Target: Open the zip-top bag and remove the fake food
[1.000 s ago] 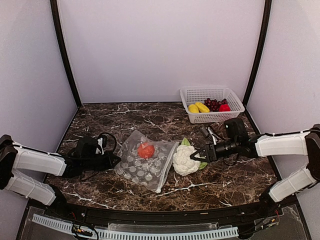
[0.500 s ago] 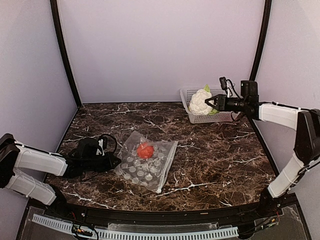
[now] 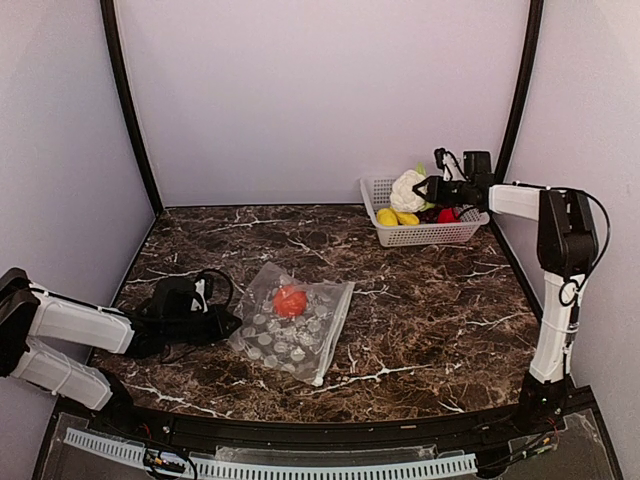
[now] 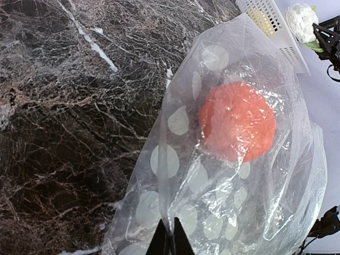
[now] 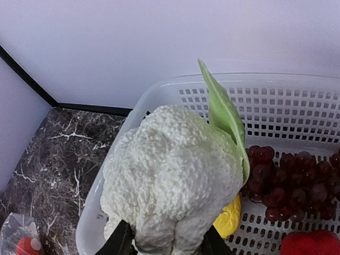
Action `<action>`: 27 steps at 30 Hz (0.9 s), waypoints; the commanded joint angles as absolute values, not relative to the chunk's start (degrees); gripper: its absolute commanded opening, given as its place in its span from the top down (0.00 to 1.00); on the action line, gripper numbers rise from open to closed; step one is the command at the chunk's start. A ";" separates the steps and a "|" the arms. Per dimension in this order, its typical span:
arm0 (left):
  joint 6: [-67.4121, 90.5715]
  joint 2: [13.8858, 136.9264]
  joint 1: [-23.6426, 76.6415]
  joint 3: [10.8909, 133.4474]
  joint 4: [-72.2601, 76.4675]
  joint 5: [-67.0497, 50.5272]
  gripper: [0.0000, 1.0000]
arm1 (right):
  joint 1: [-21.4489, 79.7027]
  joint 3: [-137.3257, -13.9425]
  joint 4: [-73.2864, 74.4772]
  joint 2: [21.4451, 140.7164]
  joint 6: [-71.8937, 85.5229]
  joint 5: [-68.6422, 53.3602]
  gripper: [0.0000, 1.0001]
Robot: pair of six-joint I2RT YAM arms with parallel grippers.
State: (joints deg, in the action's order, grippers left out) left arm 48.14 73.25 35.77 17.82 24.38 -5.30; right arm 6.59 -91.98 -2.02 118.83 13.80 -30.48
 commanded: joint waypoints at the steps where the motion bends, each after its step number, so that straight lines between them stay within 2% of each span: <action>1: 47.83 72.41 35.17 17.02 24.81 -5.60 0.99 | 6.09 -93.67 0.48 119.76 7.20 -26.82 0.69; 3: 47.92 72.80 35.11 16.93 25.32 -5.74 0.99 | 5.61 -93.25 1.42 120.27 5.22 -27.65 0.65; 4: 48.00 73.09 35.13 16.90 25.49 -5.90 0.99 | 5.38 -93.44 1.94 120.73 4.46 -27.56 0.59; 7: 48.08 73.51 35.10 16.94 26.05 -6.34 0.99 | 4.83 -94.68 3.98 121.93 3.41 -27.52 0.35; 12: 47.53 73.04 35.16 17.17 26.10 -7.31 0.99 | 4.53 -94.28 4.74 119.90 3.25 -26.34 0.21; 17: 47.49 71.75 35.15 17.09 25.15 -7.36 0.99 | 4.53 -91.73 5.13 115.75 2.89 -21.73 0.02; 21: 47.30 71.30 35.16 16.99 24.48 -6.99 0.99 | 4.55 -90.78 6.77 112.56 1.48 -17.72 0.01; 27: 47.73 70.96 35.11 17.01 24.80 -7.44 0.99 | 6.35 -78.42 2.29 101.77 3.36 -24.65 0.08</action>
State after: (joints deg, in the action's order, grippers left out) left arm 48.10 72.20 35.51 17.82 25.56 -6.85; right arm 4.95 -86.39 5.78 109.08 2.28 -21.23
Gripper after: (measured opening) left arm 0.009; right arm 0.943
